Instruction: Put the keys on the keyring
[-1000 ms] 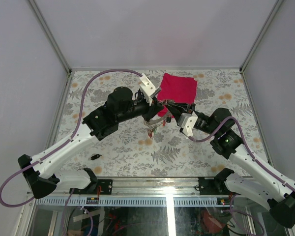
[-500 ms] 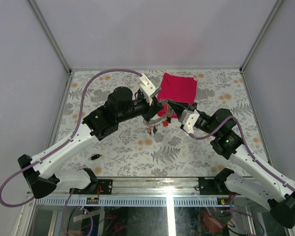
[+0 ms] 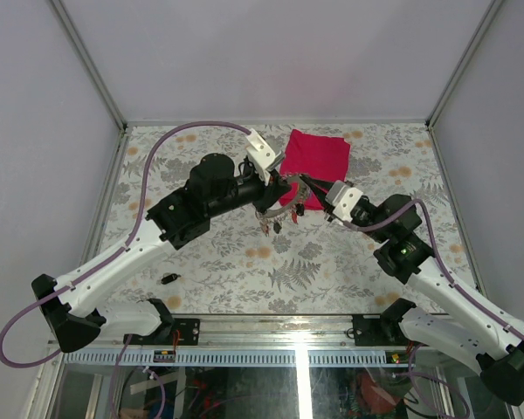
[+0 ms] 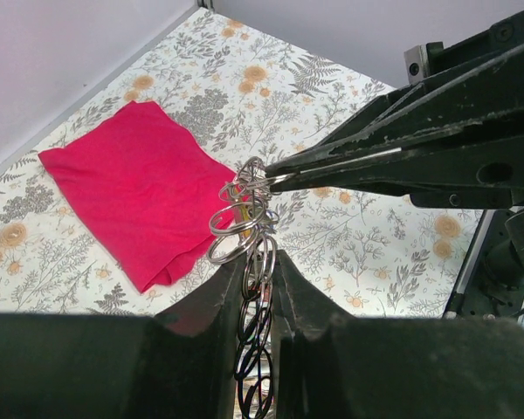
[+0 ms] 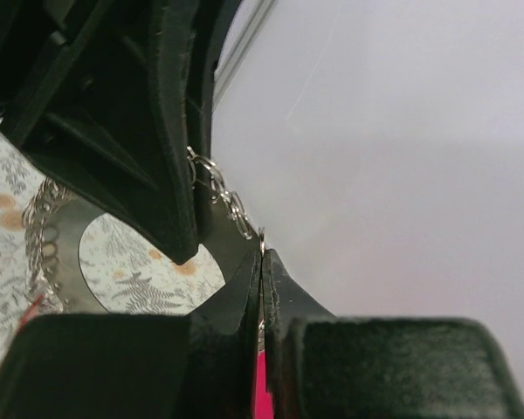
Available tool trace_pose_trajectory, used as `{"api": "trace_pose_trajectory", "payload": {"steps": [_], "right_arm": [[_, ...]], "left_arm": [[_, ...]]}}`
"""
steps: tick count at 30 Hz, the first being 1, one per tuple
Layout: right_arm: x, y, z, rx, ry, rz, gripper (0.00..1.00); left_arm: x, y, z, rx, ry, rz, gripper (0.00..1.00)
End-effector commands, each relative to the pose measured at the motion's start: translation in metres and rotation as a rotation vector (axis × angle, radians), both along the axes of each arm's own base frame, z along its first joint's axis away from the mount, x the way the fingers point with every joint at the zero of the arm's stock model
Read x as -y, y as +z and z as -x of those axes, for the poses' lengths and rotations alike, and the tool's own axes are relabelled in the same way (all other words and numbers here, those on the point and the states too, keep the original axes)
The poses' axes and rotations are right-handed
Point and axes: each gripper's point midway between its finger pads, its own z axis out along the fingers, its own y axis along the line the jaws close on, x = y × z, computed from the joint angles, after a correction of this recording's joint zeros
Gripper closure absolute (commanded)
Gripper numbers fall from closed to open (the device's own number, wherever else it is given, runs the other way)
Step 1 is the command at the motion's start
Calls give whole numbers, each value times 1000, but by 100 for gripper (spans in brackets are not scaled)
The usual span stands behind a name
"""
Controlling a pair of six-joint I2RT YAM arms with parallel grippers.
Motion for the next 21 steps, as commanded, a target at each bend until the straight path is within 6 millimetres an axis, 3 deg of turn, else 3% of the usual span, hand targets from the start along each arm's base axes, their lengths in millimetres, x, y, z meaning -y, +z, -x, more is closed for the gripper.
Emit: {"api": "trace_pose_trajectory", "payload": {"steps": [1, 6, 16, 21], "right_arm": [[14, 55, -3, -31, -47, -257, 100], [16, 75, 4, -77, 4, -422, 100], [15, 93, 22, -54, 100, -509, 100], [11, 99, 37, -3, 165, -474, 100]], "left_arm": [[1, 50, 4, 127, -18, 131, 100], [2, 52, 8, 144, -39, 141, 99], [0, 76, 30, 214, -133, 211, 65], [-7, 95, 45, 267, -178, 249, 60]]}}
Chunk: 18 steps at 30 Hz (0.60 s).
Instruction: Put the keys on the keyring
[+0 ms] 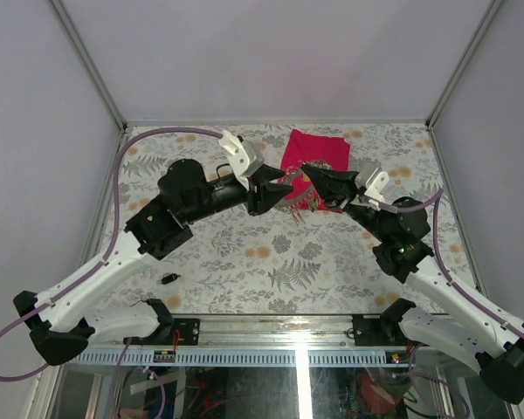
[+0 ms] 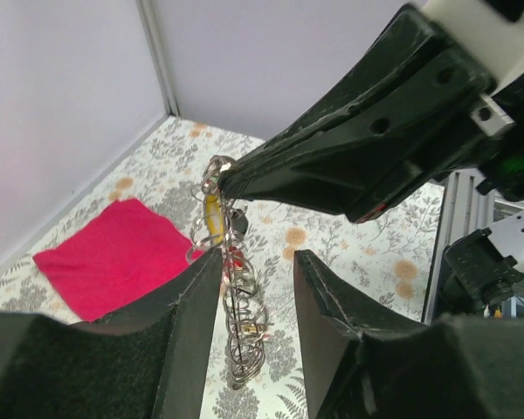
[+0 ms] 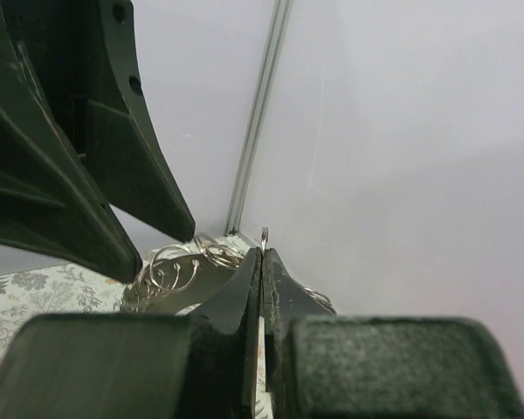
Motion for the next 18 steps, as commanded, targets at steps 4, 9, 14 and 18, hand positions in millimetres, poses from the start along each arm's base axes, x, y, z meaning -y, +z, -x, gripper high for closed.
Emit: {"api": "trace_pose_trajectory", "payload": {"steps": [4, 9, 14, 18], "right_arm": [[5, 53, 33, 188, 108, -96, 100], [-1, 54, 31, 122, 240, -126, 100], [-4, 59, 37, 97, 380, -181, 100], [0, 61, 43, 100, 472, -220, 100]], "left_arm": [[-11, 54, 27, 156, -74, 125, 60], [-26, 65, 30, 168, -29, 125, 60], [-39, 66, 27, 170, 20, 91, 63], [-45, 72, 29, 191, 25, 88, 64]]}}
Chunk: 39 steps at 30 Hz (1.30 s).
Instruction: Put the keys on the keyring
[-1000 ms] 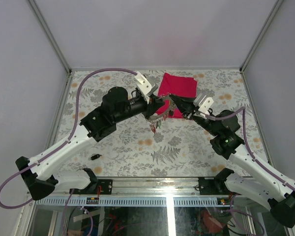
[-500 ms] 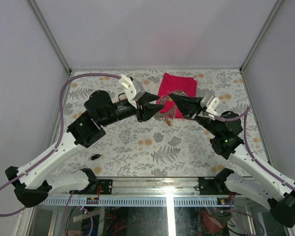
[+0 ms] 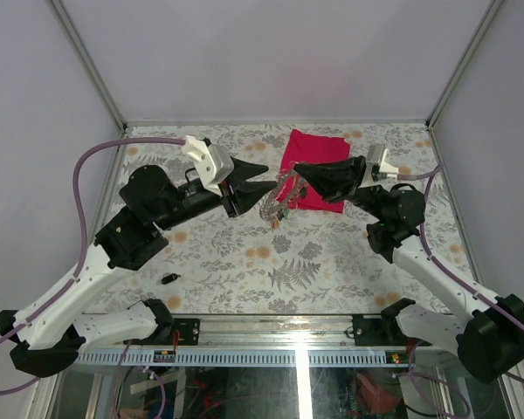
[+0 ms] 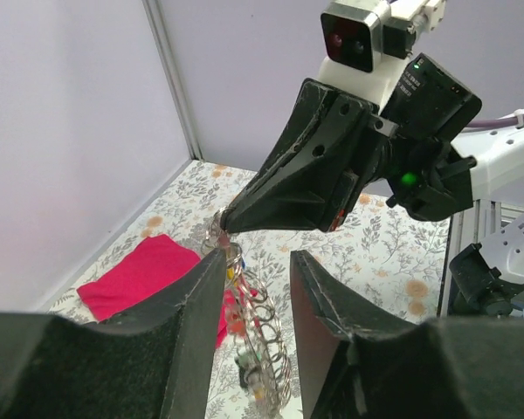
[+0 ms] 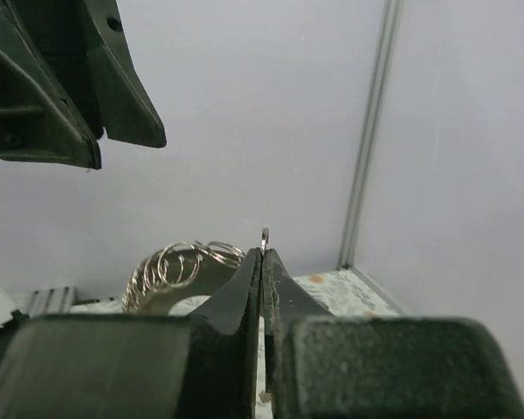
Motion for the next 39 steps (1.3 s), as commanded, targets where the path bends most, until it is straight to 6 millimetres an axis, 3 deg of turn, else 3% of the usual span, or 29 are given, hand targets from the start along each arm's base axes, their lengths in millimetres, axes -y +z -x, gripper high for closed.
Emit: {"api": "trace_pose_trajectory", "payload": {"steps": [1, 10, 19, 39], "right_arm": [[18, 62, 42, 177, 154, -171, 100], [19, 64, 67, 241, 272, -173, 100], [18, 66, 79, 275, 298, -126, 100], [21, 70, 97, 301, 321, -84, 100]], "left_arm": [[-14, 22, 1, 63, 35, 17, 64], [-9, 34, 10, 104, -36, 26, 72], [8, 37, 28, 113, -186, 40, 69], [31, 30, 22, 105, -257, 11, 69]]}}
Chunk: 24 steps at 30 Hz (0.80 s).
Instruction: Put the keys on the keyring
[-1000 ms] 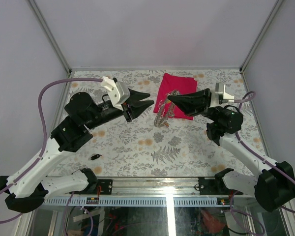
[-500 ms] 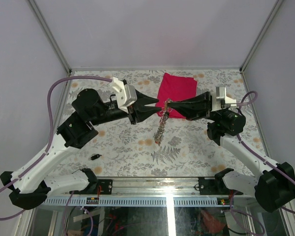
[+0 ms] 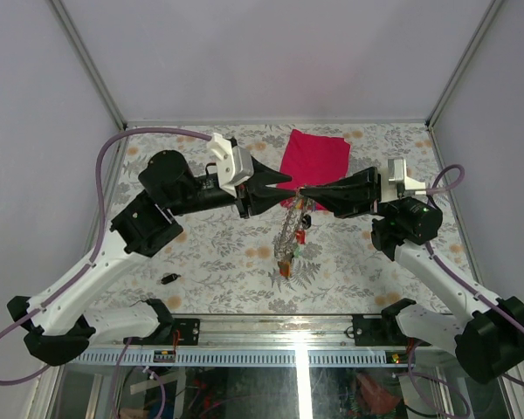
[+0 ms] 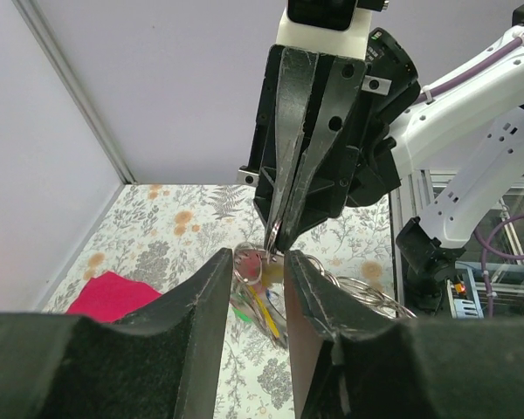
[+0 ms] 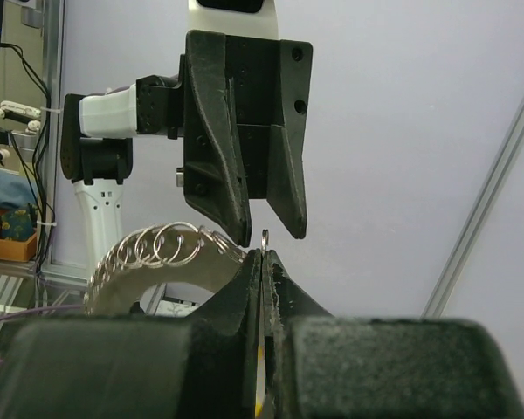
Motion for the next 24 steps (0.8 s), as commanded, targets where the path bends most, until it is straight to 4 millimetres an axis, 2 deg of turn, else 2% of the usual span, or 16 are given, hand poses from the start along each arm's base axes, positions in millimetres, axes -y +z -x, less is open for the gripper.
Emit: {"api": "trace_pose_trajectory", "payload": {"steps": [1, 8, 18, 24], "right_arm": [[13, 37, 23, 128, -12, -76, 100], [14, 38, 24, 133, -10, -74, 100], [14, 38, 27, 131, 2, -64, 100], [15, 40, 29, 134, 1, -64, 100]], "left_arm": [[1, 26, 7, 58, -45, 59, 69], [6, 22, 8, 52, -73, 39, 78], [14, 15, 11, 44, -128, 2, 84], [17, 9, 11, 33, -144, -25, 100]]}}
